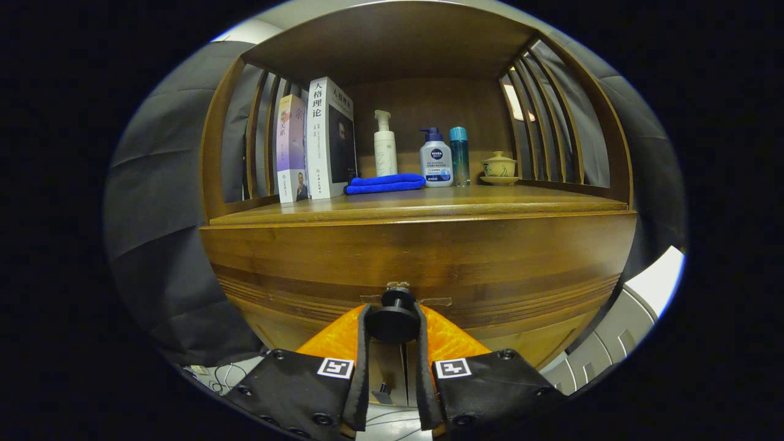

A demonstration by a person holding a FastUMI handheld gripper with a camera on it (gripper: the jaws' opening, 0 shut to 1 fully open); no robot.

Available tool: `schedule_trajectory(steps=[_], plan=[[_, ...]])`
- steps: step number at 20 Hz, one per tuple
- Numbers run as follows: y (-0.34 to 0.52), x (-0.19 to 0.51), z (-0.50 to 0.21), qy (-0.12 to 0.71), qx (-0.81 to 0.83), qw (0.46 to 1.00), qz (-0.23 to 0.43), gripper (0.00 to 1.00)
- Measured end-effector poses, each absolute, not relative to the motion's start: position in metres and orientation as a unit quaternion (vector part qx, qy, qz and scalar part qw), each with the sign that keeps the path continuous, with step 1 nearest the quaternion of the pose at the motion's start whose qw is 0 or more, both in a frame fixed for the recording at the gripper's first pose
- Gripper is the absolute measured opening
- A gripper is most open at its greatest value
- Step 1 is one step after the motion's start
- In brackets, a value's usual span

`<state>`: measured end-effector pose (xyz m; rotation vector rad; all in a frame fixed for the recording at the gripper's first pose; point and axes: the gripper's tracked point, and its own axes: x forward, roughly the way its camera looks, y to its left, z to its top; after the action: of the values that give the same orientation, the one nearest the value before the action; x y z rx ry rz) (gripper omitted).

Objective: Pull open the drawer, take out the items inside it, and place them on the countertop above the cabinet.

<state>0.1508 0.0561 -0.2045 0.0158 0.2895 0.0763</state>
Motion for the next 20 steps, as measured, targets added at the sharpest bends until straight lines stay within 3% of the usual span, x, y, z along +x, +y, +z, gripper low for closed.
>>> schedule_trajectory(steps=[20], plan=[[0.059,0.054,-0.202,0.166,-0.002,0.983,0.074,0.34]])
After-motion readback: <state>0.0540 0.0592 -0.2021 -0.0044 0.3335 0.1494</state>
